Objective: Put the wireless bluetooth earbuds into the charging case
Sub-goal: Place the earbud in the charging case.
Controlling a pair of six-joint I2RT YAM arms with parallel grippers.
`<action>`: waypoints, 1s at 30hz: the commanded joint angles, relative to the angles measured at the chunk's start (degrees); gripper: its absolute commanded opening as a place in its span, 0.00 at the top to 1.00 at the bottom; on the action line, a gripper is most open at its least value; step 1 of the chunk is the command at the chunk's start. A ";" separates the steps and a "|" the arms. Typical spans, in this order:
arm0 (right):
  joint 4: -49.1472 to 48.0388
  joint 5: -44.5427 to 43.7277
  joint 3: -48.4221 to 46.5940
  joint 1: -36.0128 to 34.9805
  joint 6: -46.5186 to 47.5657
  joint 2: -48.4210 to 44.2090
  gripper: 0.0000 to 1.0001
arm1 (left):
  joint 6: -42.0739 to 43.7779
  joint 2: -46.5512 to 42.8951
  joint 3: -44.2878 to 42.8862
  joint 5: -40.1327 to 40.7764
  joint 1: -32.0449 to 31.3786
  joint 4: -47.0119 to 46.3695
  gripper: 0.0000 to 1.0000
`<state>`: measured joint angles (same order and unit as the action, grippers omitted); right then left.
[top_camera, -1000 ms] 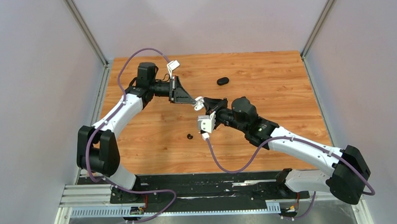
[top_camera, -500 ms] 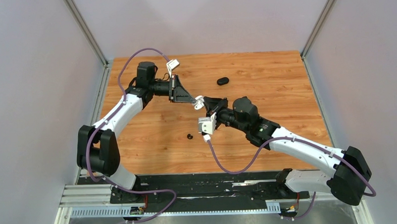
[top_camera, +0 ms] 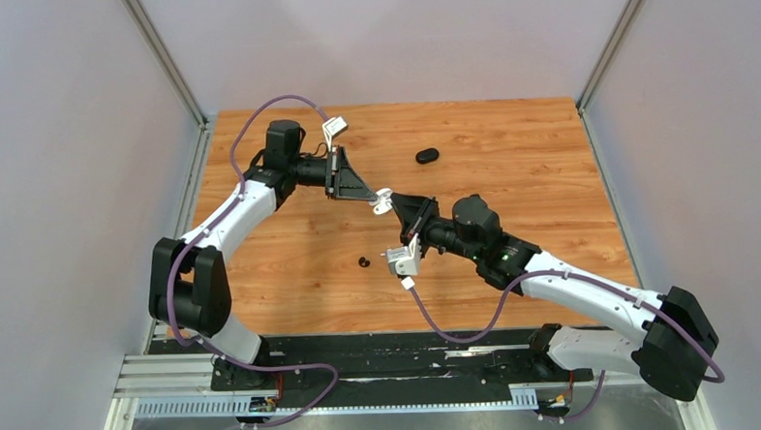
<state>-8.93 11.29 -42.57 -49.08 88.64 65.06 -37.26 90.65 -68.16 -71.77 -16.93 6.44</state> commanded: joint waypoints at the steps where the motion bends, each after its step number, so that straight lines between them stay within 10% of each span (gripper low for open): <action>1: 3.29 3.79 1.75 -0.23 4.23 -0.46 1.00 | -1.04 -0.48 -1.11 -3.04 0.19 -3.42 1.00; 15: 2.94 0.22 -0.85 -0.14 6.64 3.85 0.99 | -0.93 -0.05 -1.27 -3.29 0.14 -3.23 1.00; 30: 12.52 -2.58 -8.86 -0.14 -2.18 5.92 0.70 | 0.42 0.95 -2.24 -3.41 0.15 -1.36 1.00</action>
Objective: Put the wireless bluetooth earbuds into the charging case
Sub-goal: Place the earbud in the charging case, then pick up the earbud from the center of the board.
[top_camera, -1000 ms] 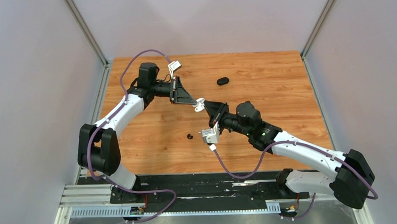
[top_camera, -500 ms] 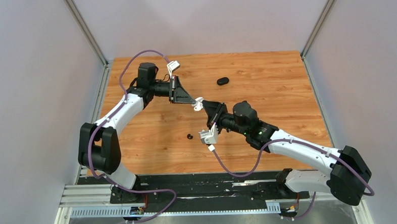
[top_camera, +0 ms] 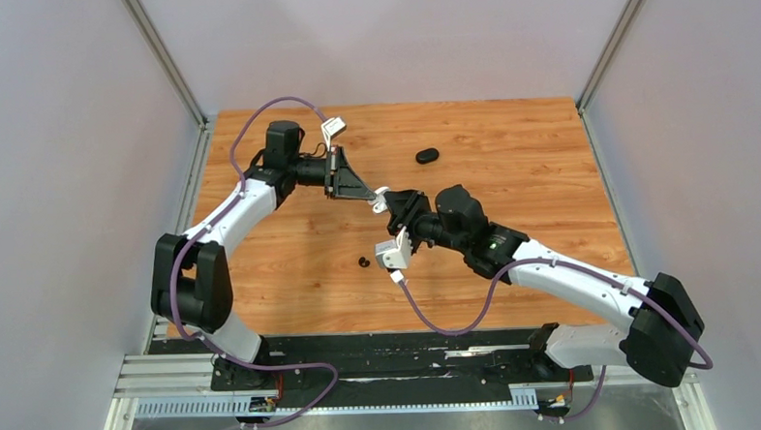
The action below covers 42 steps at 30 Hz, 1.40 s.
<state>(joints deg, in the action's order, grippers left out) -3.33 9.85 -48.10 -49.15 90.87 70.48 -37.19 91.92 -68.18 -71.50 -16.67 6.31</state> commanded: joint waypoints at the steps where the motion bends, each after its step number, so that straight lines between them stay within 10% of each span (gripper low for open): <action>1: 7.65 -1.25 -3.95 -0.07 -5.76 0.48 0.69 | 0.67 -0.20 -2.35 -3.72 -0.12 -0.73 1.00; 19: 24.15 5.99 -13.27 1.71 -25.39 -2.57 0.54 | 3.40 0.80 -3.45 -2.71 -0.12 3.11 1.00; 31: 34.03 15.20 -18.79 11.83 -72.66 3.18 0.55 | 16.66 -2.12 -5.05 8.37 5.06 19.17 1.00; 42: 31.67 23.81 -6.67 14.50 -20.09 11.04 0.65 | 31.05 -5.36 -7.98 13.92 11.11 36.31 1.00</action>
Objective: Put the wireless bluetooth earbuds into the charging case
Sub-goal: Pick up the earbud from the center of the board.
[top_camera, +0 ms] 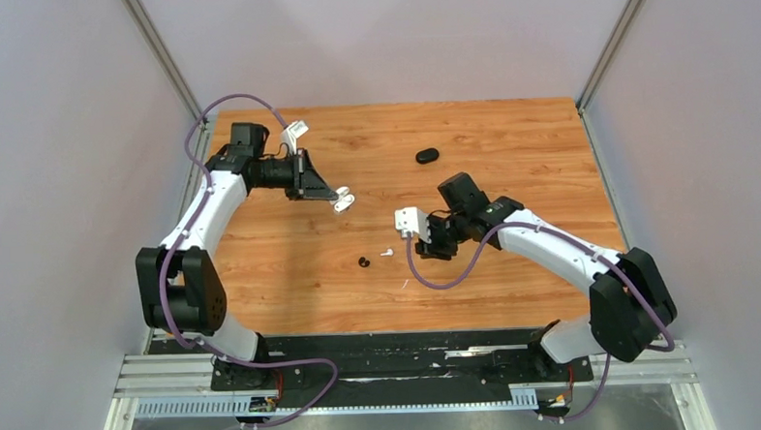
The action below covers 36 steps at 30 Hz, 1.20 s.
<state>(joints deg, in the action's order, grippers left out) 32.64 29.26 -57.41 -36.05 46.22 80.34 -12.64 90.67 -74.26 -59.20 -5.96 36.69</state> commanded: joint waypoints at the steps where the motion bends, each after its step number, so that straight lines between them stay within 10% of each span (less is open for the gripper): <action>1: -4.62 4.53 2.42 1.47 28.26 2.66 0.65 | 6.78 -4.41 -1.69 1.80 0.70 6.11 1.00; 17: -1.25 11.20 -15.46 1.64 47.16 29.20 0.55 | 7.48 -9.02 -0.54 4.40 3.01 8.69 1.00; 36: 13.22 10.96 -22.92 -2.22 56.88 36.05 0.63 | 5.37 -9.57 1.62 2.33 3.23 5.21 1.00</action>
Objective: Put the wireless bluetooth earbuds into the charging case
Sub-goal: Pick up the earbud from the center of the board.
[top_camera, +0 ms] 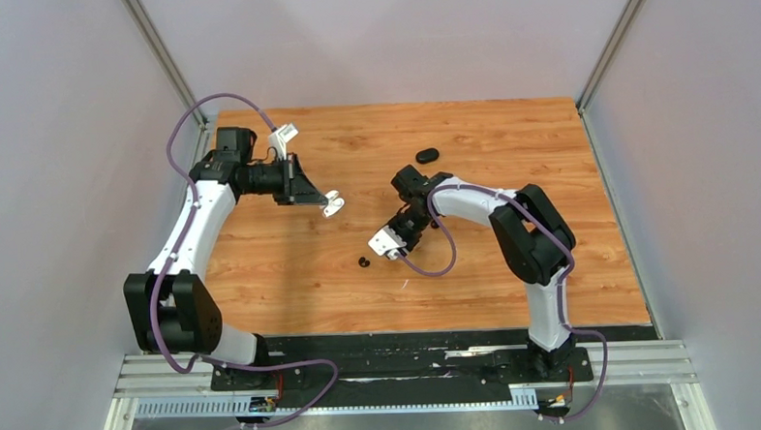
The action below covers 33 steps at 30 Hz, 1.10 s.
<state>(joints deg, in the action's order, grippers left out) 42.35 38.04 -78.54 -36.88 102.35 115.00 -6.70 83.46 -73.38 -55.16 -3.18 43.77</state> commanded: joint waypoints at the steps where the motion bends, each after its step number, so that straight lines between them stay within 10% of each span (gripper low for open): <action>1: 3.78 2.09 -1.92 -1.69 0.48 1.48 0.64 | -0.63 -2.39 1.02 -1.71 0.45 -1.90 1.00; 28: 4.54 -1.25 -3.89 -2.82 -17.20 4.77 0.76 | -3.06 -2.25 2.00 -2.13 0.40 -4.40 1.00; 33: 3.84 0.65 -4.93 -2.84 -23.09 4.63 0.97 | -3.29 -2.10 2.01 -2.18 0.41 -4.83 1.00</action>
<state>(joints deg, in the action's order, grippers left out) 45.95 38.15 -82.28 -39.33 85.56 117.58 -9.28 83.05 -71.50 -55.44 -3.18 40.84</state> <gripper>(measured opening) 0.117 0.057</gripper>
